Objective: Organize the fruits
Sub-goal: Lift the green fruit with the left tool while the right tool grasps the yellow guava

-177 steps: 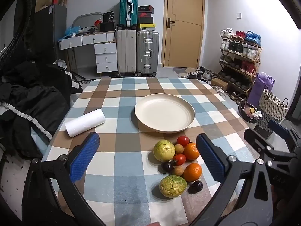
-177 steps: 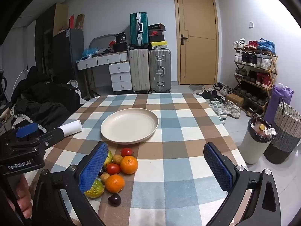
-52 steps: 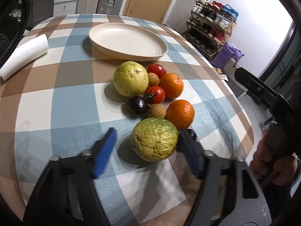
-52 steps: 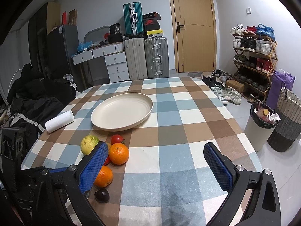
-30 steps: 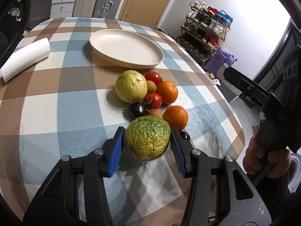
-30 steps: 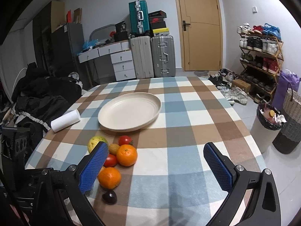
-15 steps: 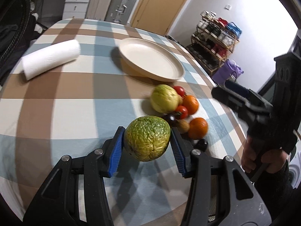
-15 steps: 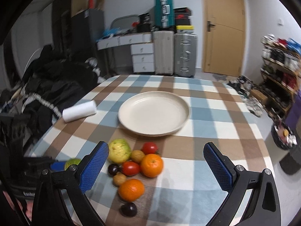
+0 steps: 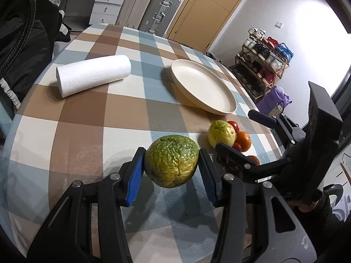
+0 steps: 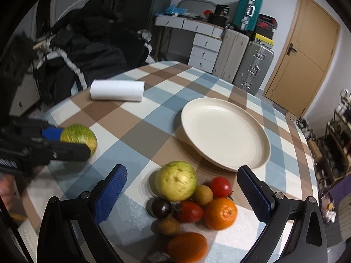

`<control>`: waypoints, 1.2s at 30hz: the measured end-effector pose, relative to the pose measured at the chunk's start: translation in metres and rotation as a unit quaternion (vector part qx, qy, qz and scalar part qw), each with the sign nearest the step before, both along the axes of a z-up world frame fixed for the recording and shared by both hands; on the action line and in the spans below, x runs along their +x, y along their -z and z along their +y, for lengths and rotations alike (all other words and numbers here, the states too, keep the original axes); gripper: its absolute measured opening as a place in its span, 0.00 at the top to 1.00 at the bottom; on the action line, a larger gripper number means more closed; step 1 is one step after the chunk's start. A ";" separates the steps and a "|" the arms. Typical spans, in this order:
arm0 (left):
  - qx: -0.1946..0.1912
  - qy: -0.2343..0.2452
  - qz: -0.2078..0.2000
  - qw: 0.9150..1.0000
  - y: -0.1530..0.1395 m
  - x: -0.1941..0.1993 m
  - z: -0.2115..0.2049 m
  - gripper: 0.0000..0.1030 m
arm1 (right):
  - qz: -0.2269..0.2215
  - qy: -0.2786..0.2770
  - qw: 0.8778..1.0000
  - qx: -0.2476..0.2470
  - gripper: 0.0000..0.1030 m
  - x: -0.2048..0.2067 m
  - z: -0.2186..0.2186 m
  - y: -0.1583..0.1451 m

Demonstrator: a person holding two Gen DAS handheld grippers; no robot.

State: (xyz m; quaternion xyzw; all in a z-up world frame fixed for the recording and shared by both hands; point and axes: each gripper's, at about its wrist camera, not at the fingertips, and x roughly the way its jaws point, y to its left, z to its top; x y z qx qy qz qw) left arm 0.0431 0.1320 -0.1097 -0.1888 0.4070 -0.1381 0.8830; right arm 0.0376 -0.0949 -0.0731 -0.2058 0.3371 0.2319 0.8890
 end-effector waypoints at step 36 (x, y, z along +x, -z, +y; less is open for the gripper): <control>-0.003 -0.006 0.005 1.000 0.006 0.006 0.003 0.56 | 0.031 0.026 0.997 -0.063 0.53 0.019 0.020 0.027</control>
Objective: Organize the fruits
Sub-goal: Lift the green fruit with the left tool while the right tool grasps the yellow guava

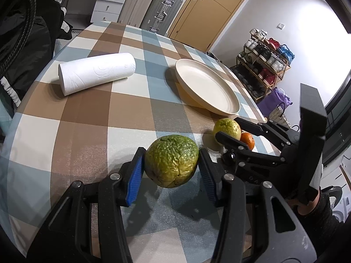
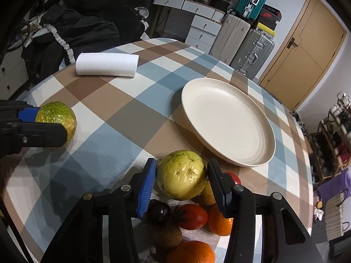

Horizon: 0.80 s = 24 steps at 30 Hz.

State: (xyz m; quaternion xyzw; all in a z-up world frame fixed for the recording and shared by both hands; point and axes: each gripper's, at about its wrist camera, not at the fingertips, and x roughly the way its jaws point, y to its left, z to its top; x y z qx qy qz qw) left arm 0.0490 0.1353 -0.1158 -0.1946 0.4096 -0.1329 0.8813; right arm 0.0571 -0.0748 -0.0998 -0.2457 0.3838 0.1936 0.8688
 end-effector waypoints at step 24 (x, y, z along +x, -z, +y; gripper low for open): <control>0.014 0.023 -0.012 1.000 -0.028 0.051 -0.038 0.55 | 0.034 0.056 0.965 0.254 0.53 0.016 -0.090 -0.052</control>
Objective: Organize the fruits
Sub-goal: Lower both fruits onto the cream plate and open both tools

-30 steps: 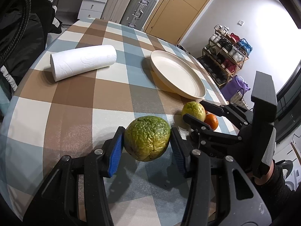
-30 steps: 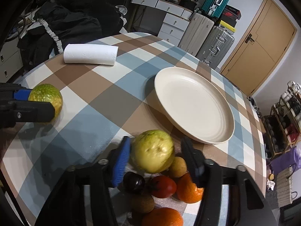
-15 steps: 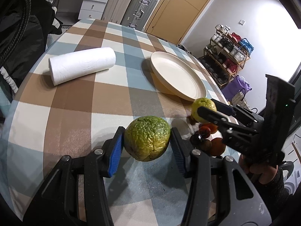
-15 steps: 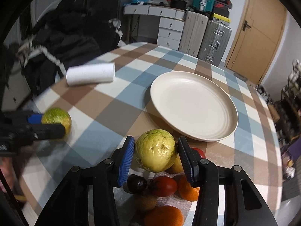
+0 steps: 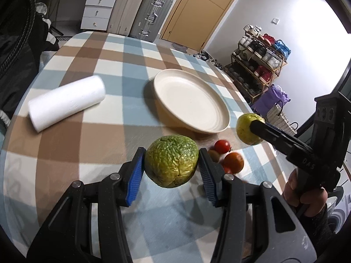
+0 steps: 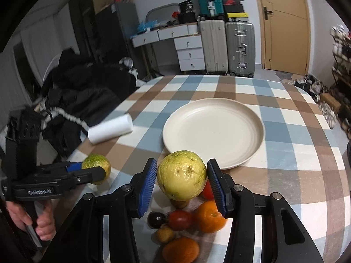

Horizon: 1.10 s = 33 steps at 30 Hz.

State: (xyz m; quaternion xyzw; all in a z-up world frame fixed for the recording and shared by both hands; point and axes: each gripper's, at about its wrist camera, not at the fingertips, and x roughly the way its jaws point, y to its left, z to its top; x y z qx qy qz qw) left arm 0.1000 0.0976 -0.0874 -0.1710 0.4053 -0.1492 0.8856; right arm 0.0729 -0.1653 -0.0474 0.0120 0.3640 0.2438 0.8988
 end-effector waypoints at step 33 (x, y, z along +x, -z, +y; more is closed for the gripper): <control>0.063 0.045 0.040 0.996 0.020 0.238 -0.082 0.55 | 0.057 -0.008 0.991 0.122 0.53 0.206 -0.047 -0.005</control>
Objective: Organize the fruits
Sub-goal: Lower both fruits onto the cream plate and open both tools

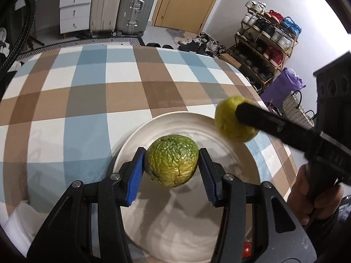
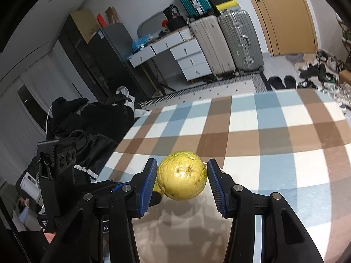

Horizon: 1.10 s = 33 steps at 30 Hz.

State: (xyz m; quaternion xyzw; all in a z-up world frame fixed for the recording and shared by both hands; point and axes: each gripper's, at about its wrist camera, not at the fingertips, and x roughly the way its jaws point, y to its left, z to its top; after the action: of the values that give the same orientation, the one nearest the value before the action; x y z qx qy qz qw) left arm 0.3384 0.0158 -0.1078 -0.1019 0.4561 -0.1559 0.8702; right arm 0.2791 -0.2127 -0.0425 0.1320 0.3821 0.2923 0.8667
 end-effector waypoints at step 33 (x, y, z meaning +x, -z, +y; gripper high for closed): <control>0.025 -0.031 -0.033 0.999 -0.014 -0.003 -0.003 0.35 | 0.064 0.025 0.998 0.012 0.38 0.025 -0.001 0.048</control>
State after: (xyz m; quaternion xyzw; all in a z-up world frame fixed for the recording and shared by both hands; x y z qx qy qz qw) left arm 0.3353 0.0125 -0.0939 -0.0889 0.4272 -0.1211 0.8916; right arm 0.3044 -0.2136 -0.0905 0.1700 0.4295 0.2657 0.8462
